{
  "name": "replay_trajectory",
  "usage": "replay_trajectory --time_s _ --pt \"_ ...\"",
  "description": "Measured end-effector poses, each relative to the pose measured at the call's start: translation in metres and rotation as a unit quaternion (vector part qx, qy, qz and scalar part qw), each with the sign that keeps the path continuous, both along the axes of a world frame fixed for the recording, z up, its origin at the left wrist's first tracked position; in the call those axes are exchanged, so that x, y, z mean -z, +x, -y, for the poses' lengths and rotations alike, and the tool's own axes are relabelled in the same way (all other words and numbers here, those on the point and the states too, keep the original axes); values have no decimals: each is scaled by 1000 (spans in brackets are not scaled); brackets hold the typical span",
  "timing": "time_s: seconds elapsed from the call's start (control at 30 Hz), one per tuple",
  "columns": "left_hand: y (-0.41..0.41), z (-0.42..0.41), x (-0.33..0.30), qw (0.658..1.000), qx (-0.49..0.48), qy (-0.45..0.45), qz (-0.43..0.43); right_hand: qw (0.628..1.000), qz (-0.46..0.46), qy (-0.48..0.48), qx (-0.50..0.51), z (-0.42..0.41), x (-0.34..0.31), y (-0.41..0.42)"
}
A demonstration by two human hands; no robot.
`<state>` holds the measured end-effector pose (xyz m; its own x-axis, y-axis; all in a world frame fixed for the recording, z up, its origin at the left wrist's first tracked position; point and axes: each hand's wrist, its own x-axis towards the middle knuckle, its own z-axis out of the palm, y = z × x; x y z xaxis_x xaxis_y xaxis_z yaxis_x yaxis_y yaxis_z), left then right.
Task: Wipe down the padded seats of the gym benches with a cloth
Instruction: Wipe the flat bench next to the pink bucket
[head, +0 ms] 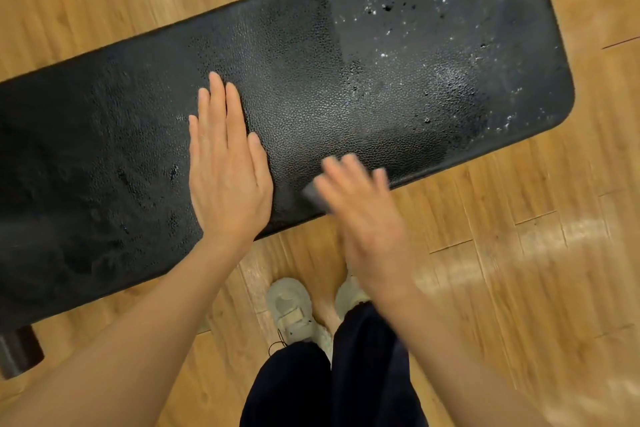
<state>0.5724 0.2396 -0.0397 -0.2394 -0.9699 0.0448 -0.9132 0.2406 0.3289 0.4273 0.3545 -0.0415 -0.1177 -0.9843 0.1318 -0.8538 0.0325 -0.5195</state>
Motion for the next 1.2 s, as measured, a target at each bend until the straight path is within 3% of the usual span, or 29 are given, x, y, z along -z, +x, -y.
replay_trajectory --time_s 0.1,0.2,0.3,0.4,0.43,0.53,0.57,0.63,0.7,0.83,0.93,1.0,1.03,1.13,1.2 --pt "0 0 1 1000 -6 0 -6 984 58 -9 169 5 -5 -43" --pt "0 0 1 1000 -7 1 -8 960 54 -13 276 26 -8 3" --pt "-1 0 0 1000 -7 3 -6 990 21 -2 136 36 -11 26" --pt "0 0 -2 1000 -6 12 -11 996 -61 21 -63 42 -19 -36" --pt "0 0 -2 1000 -6 13 -12 996 -69 31 -56 46 -21 -61" --pt "-1 0 -1 1000 -13 9 -12 983 2 18 181 64 -30 -94" --pt "-1 0 -1 1000 -13 10 -12 975 0 31 219 71 -31 -80" --pt "-1 0 -1 1000 -13 14 -9 989 -38 52 136 80 -29 -35" --pt "-1 1 -2 1000 -10 19 -4 999 -44 6 27 78 -23 2" --pt "0 2 -3 1000 -3 28 -6 987 -110 -26 -115 84 -12 -50" --pt "2 2 -3 999 -7 37 -24 996 -74 -5 58 91 -15 -89" --pt "1 3 -5 997 -14 47 -54 981 -34 -4 189 97 -16 -61" --pt "0 3 -6 996 -17 53 -69 979 -48 -2 196 100 -13 -37" --pt "-10 13 -12 994 -9 58 -90 996 -87 -35 7 106 -7 -1" --pt "-22 29 -15 994 6 49 -97 987 -120 -36 -100 113 -4 -30"
